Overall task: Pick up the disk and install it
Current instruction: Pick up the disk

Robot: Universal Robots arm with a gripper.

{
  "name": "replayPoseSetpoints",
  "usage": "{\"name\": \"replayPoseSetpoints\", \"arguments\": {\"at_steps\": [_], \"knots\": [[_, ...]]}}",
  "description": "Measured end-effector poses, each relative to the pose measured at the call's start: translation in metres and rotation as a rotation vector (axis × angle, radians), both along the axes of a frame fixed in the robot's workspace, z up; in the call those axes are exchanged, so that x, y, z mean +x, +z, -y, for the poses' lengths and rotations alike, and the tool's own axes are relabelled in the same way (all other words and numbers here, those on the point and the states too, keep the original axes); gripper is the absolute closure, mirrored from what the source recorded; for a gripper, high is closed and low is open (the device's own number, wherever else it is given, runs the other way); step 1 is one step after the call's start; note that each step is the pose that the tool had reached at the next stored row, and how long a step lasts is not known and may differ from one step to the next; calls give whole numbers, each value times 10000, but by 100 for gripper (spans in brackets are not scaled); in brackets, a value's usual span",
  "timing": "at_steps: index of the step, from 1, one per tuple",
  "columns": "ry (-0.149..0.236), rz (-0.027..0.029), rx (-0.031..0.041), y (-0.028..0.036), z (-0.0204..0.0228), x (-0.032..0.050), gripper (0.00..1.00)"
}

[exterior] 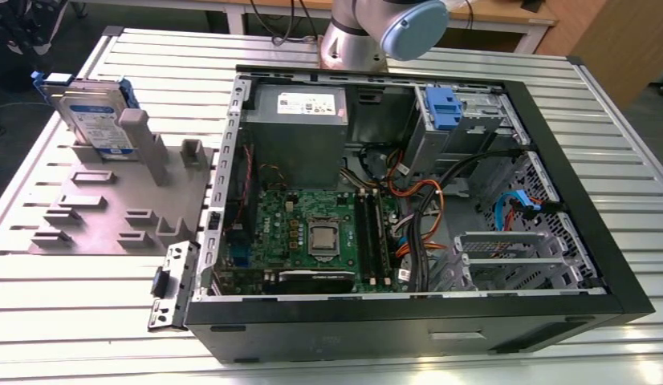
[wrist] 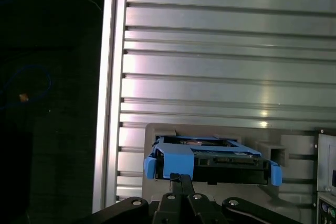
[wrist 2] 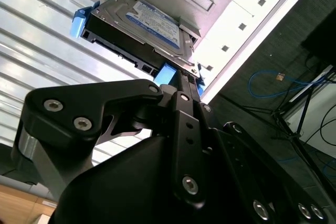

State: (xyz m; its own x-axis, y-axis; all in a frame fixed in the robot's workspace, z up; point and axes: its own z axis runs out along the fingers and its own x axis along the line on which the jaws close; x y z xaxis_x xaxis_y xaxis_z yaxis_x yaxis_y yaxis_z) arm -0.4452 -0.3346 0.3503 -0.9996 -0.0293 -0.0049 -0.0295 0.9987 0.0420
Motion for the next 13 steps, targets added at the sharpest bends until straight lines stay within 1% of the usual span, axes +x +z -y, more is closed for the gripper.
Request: {"name": "replayPoseSetpoints", "arguments": {"at_steps": [13], "knots": [[188,1,0,0,0,0,89]]}}
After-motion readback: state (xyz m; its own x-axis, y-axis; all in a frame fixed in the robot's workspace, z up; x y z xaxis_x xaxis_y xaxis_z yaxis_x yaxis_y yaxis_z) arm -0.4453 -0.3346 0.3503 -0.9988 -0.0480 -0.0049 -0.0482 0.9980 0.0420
